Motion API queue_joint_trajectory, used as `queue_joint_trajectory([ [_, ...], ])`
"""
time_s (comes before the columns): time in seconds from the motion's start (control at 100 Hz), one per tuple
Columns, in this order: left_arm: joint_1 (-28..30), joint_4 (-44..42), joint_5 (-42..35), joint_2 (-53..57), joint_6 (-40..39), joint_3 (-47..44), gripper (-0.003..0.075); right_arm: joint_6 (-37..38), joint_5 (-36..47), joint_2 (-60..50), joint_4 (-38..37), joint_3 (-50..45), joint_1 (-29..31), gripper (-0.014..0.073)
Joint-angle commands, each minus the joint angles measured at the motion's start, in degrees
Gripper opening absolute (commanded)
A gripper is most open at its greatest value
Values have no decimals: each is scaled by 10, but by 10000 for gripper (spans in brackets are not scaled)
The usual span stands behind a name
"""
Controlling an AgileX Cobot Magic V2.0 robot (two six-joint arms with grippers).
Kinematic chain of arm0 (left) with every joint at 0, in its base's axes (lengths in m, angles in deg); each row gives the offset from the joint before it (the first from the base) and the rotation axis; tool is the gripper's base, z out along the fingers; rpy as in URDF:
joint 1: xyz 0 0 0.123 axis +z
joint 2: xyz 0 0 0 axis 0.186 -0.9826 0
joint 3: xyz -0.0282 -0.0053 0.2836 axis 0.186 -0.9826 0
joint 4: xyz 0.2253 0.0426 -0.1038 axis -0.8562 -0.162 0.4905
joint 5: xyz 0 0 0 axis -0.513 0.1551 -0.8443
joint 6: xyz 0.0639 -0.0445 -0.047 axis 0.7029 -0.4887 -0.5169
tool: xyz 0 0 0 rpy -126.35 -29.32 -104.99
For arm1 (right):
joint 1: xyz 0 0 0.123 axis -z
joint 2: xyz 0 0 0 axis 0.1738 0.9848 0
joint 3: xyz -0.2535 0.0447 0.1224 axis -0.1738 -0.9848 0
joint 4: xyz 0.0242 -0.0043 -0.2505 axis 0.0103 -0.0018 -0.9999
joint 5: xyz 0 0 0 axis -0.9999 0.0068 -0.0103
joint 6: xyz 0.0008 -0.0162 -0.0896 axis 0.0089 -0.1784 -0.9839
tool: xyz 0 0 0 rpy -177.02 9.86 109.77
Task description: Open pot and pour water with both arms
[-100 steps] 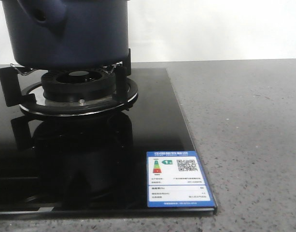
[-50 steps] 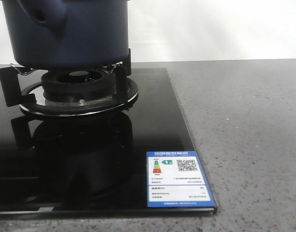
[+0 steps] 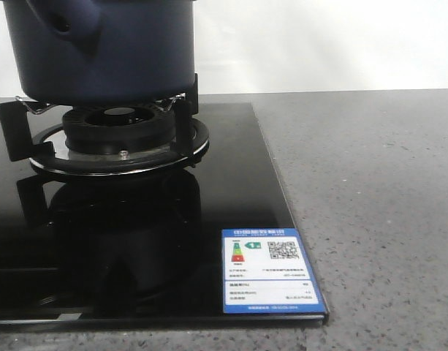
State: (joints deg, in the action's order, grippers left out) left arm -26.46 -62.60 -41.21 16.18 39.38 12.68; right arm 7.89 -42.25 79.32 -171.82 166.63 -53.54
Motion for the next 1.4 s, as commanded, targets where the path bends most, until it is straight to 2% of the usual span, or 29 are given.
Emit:
queue_joint_trajectory([
  [0.0, 1, 1, -66, 17, -1, 21, 388, 0, -6, -29, -33, 20, -4, 388],
  [0.15, 1, 1, -66, 17, -1, 21, 388, 7, -7, -29, -28, 20, -4, 388],
  [0.3, 1, 1, -66, 17, -1, 21, 388, 150, -28, -29, -24, 20, -4, 388],
  [0.4, 1, 1, -66, 17, -1, 21, 388, 178, -37, -31, -7, 20, -4, 388],
  [0.55, 1, 1, -66, 17, -1, 21, 388, 178, -32, -54, 100, 20, -3, 388],
  [0.74, 1, 1, -66, 17, -1, 21, 388, 178, -17, -107, 265, 18, 36, 388],
  [0.92, 1, 1, -66, 17, -1, 21, 388, 178, 45, -155, 425, 16, 100, 388],
  [1.03, 1, 1, -66, 17, -1, 21, 388, 178, 98, -191, 478, -14, 133, 388],
  [1.211, 1, 1, -66, 17, -1, 21, 388, 184, 197, -262, 550, -135, 196, 388],
  [1.391, 1, 1, -66, 17, -1, 21, 388, 185, 369, -336, 612, -300, 283, 388],
])
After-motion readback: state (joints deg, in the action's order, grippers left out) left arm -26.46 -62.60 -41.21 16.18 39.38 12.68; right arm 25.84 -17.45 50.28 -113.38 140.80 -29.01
